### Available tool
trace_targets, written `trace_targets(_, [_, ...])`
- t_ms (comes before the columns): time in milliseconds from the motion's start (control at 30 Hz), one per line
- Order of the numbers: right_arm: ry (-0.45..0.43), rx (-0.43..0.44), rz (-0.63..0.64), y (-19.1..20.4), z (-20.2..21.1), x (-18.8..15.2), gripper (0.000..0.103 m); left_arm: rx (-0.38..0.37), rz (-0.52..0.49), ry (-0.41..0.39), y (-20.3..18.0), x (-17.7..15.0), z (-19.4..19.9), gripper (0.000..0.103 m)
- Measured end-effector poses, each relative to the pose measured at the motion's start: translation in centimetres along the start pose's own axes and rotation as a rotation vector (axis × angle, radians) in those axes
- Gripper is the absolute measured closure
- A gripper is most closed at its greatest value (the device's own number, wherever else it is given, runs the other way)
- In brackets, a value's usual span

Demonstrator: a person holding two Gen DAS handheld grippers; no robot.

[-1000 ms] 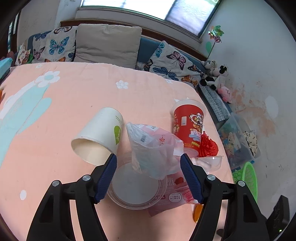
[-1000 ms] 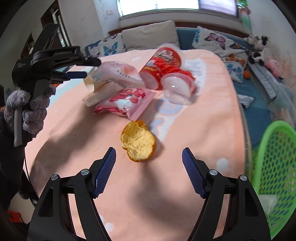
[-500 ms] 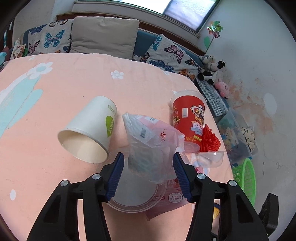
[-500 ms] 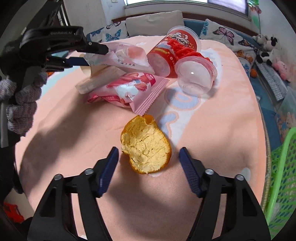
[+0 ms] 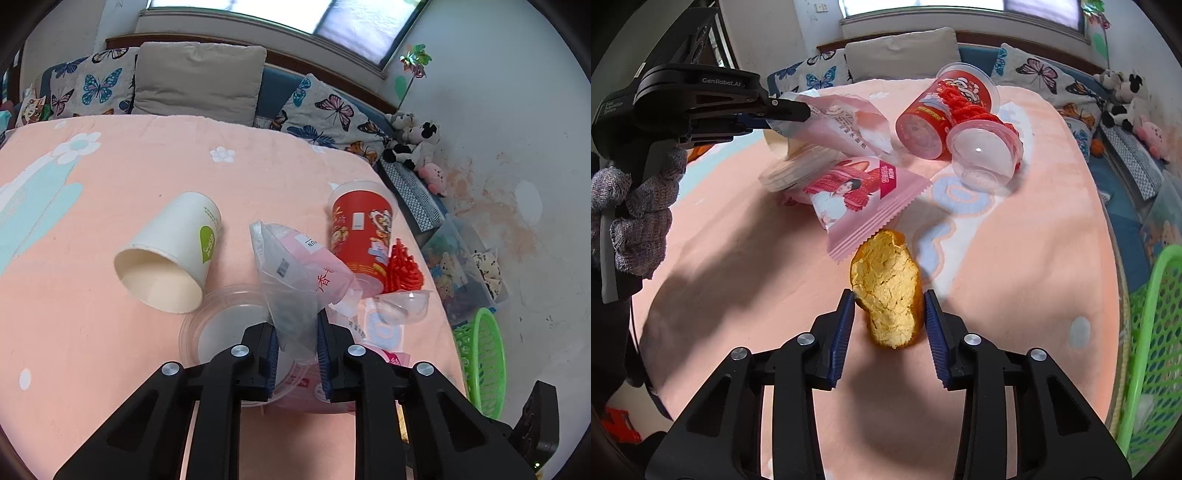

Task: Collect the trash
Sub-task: 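Grasp the clear plastic bag with the left gripper while the right grasps the yellow chip, then carry the chip into the basket and open the right gripper while the left drops the bag there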

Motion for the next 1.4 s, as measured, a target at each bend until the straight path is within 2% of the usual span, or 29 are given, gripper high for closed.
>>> trace_targets(400, [-0.062, -0.003, -0.015, 0.6, 4.3, -1.8, 0.068, -0.04, -0.028, -0.065, -1.1, -1.5, 5.4, 0.088])
trace_targets(667, [-0.123, -0.03, -0.076, -1.1, 8.6, -3.5, 0.068, -0.08, -0.082, -0.07, -3.7, -3.0, 7.5, 0.088])
trace_targets(933, [-0.188, -0.16, -0.186, -6.6, 13.8, -5.4, 0.068, -0.153, -0.149, -0.04, -8.8, -4.0, 6.9, 0.088])
trace_targets(1133, [-0.198, -0.278, -0.276, -12.0, 16.1, -7.2, 0.068, -0.2, -0.222, -0.011, -14.2, -4.9, 5.7, 0.088])
trace_targets(1400, [-0.172, -0.327, -0.391, -17.8, 16.6, -9.9, 0.066, -0.233, -0.312, 0.015, -20.8, -5.3, 4.1, 0.088])
Point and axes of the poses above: each gripper's, at about its wrist camera, not at the fingertips, and z roughly against the way its jaws point, y to its left, x to its top, the point moved 1 cm from there along -z, roughly the way its jaws point, and after that the axes turned 7 degrees about x, right-handed, at the moved point
